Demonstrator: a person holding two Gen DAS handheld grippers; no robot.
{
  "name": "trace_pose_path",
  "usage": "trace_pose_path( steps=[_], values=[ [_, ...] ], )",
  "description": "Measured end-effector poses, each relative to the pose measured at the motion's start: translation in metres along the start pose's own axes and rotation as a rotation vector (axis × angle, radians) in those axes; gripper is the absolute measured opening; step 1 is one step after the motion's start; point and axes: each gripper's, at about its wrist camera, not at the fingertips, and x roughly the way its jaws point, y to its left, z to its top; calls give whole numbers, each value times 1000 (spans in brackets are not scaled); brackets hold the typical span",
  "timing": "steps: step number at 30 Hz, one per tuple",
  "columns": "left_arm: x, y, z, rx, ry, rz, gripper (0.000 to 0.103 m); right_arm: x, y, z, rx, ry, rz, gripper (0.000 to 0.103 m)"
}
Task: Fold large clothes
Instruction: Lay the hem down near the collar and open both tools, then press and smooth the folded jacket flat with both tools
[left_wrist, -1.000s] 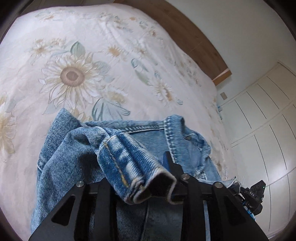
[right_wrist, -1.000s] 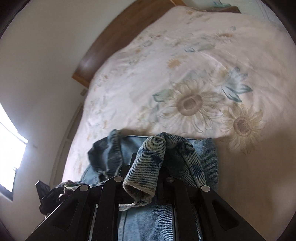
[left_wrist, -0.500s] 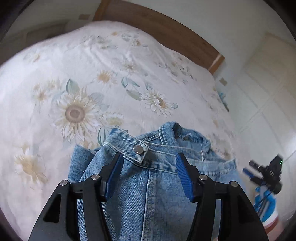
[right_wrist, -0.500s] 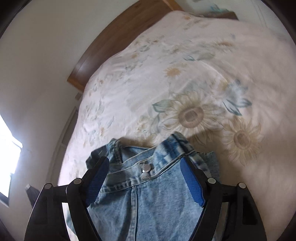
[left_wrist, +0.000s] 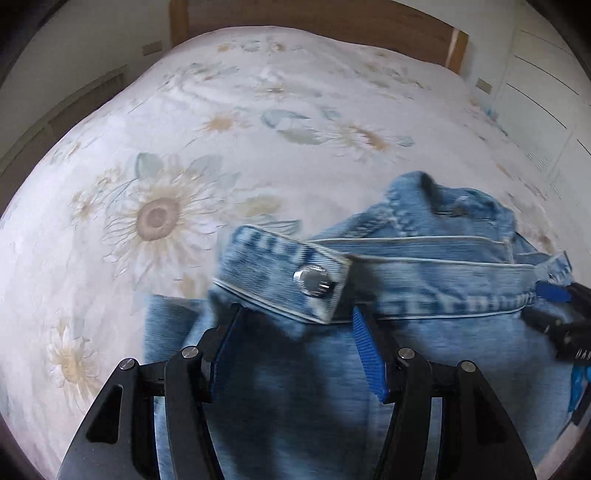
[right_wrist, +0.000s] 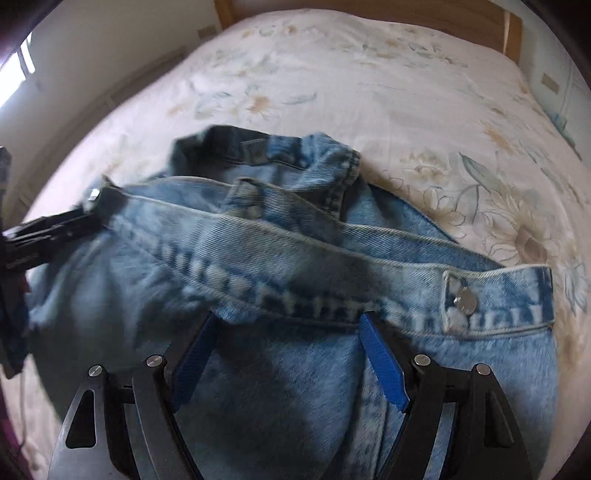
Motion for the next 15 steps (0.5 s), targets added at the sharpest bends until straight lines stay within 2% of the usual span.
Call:
trace_pose_path(
  steps=[3, 4, 7, 9, 12, 15],
  values=[
    [-5, 21, -2, -80, -19, -55, 54, 5, -14, 9, 42, -20, -51, 82],
    [-12, 21, -1, -77, -26, -49, 54, 5, -17, 11, 50, -25, -70, 82],
    [-32, 9, -1, -4, -54, 10, 54, -2, -26, 16, 78, -58, -136, 82],
    [-51, -1, -1, 30, -80, 13, 54, -18, -28, 16, 89, -94, -151, 82],
    [-74, -22, -6, 52, -105, -30, 54, -42, -18, 7, 35, -115, -134, 82],
    [-79, -40, -15, 58, -94, -89, 56, -61, -2, -14, -43, -103, -93, 82]
  ],
)
